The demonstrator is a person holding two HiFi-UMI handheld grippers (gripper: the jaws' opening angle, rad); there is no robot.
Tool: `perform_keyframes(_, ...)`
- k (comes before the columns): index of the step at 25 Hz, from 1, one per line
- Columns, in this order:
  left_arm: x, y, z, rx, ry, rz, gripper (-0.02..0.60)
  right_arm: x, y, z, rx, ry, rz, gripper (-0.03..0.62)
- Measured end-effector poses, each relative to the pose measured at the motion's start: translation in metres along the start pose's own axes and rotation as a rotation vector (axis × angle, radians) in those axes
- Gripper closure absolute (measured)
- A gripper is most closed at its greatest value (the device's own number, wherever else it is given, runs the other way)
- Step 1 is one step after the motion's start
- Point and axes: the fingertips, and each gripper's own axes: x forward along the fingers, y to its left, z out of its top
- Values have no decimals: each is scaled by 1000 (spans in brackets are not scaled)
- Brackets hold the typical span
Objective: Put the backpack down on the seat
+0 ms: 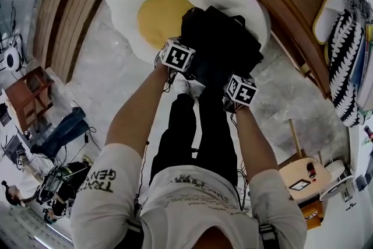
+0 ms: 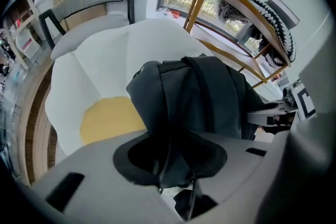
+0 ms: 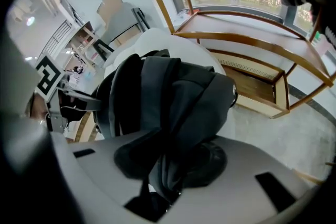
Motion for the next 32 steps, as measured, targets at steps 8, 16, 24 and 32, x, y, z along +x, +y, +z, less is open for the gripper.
perform_keyframes(8, -13, 33, -19, -97, -14, 60, 301, 12, 7, -1, 17, -30, 18, 283)
perform_keyframes(16, -63, 34, -48, -188, -91, 72, 377, -25, 69, 11, -31, -85, 112, 283)
perform_keyframes(24, -156, 23, -36, -299, -291, 85, 549, -93, 110, 42, -212, -182, 76, 554)
perform_keyframes(32, -284, 15, -21, -273, -483, 171, 557, -189, 171, 87, -297, -352, 66, 566)
